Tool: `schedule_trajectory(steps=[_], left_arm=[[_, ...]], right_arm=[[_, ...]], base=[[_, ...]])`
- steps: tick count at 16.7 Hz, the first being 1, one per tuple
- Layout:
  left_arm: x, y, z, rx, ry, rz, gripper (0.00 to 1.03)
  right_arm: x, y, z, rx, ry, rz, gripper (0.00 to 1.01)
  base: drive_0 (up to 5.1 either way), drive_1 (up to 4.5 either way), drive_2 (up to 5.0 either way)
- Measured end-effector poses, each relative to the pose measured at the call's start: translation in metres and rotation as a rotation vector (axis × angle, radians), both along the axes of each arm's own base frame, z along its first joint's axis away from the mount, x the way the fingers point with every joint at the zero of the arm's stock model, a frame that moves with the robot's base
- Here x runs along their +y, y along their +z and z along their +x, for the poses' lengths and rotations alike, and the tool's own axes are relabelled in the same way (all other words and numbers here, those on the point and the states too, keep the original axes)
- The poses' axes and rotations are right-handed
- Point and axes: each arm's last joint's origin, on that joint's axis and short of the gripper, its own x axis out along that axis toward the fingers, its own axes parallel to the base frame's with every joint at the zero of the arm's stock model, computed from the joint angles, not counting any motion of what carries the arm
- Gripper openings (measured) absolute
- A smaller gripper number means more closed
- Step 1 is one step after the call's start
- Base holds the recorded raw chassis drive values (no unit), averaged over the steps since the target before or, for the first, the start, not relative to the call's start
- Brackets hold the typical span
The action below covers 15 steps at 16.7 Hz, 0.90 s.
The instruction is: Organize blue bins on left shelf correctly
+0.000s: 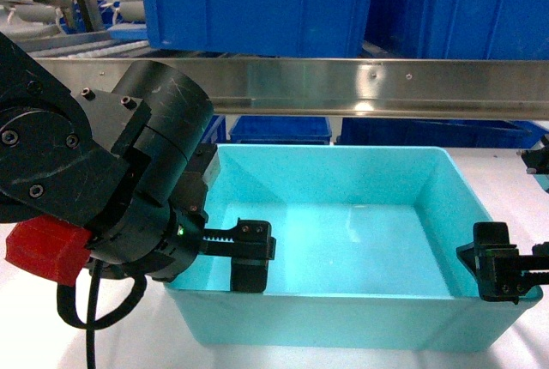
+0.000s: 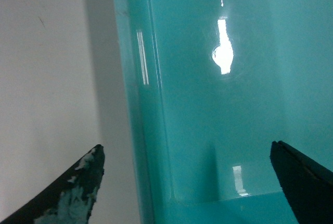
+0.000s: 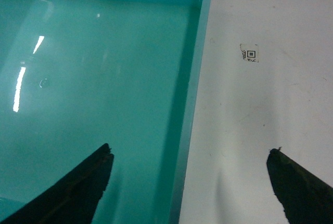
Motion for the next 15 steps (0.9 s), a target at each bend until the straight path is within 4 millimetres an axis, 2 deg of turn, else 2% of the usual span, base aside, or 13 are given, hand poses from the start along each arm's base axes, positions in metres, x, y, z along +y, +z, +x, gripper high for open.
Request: schedule_trajectory(steps=[3, 4, 5, 9, 10, 15], left_arm=[[0.0, 0.0, 0.0, 0.0, 0.0, 0.0, 0.67], [-0.0002, 0.0, -0.0001, 0.0, -0.001, 0.0, 0.48], [-0.0002, -0.0002, -0.0002, 0.001, -0.001, 0.001, 0.35], [0.0, -0.0004, -0.0004, 0.003, 0.001, 0.005, 0.06], [0.0, -0.0004, -0.0004, 0.004, 0.008, 0.001, 0.02], [0.0, -0.0004, -0.0003, 0.004, 0.015, -0.004, 0.02]], right_arm=[[0.0, 0.0001, 0.0, 0.0, 0.0, 0.0, 0.62], [0.0, 0.0, 0.0, 0.0, 0.0, 0.0, 0.43], [0.0, 0.0001, 0.0, 0.0, 0.0, 0.0, 0.28], [-0.0001, 0.0003, 0.0004, -0.003, -0.005, -0.001, 0.02], [-0.0001, 0.0005, 0.0005, -0.003, -0.007, 0.001, 0.02], [-0.0001, 0.0006, 0.0006, -0.002, -0.011, 0.003, 0.02]], base=[[0.0, 0.0, 0.0], [0.0, 0.0, 0.0], [0.0, 0.0, 0.0], [0.0, 0.0, 0.0], [0.0, 0.0, 0.0], [0.0, 0.0, 0.0]])
